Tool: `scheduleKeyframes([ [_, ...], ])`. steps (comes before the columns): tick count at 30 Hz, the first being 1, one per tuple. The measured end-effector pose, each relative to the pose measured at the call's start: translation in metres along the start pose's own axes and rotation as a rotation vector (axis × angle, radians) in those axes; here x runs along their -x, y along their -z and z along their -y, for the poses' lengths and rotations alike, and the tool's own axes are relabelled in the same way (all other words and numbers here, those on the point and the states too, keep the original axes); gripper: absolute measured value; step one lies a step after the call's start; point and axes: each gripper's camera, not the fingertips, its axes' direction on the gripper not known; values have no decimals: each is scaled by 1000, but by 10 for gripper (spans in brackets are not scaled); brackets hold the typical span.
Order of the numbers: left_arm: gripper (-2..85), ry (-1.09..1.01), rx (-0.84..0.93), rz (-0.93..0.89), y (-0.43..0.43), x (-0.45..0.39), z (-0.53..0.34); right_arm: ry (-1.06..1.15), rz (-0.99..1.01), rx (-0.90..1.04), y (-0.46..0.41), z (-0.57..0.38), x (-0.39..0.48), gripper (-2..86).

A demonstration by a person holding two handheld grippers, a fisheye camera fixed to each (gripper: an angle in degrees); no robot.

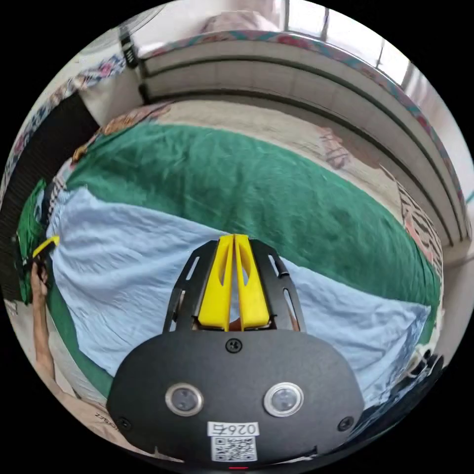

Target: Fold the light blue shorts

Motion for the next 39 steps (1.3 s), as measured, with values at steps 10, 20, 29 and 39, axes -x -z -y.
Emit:
scheduleKeyframes([
  [10, -10, -104, -301, -127, 112, -162, -19, -357, -142, -168, 187, -349, -182, -14],
  [20, -10, -358, 62, -428, 13, -443, -78, -806, -338, -36, 261, -623, -310, -14],
  [29, -10, -552, 60, -493, 2, -672, -143, -936, -6, -289, 293, -748, -317, -11],
  [39, -10, -636, 296, -492, -104, -834, -225, -1180, 172, -447, 315, -843, -391, 86],
])
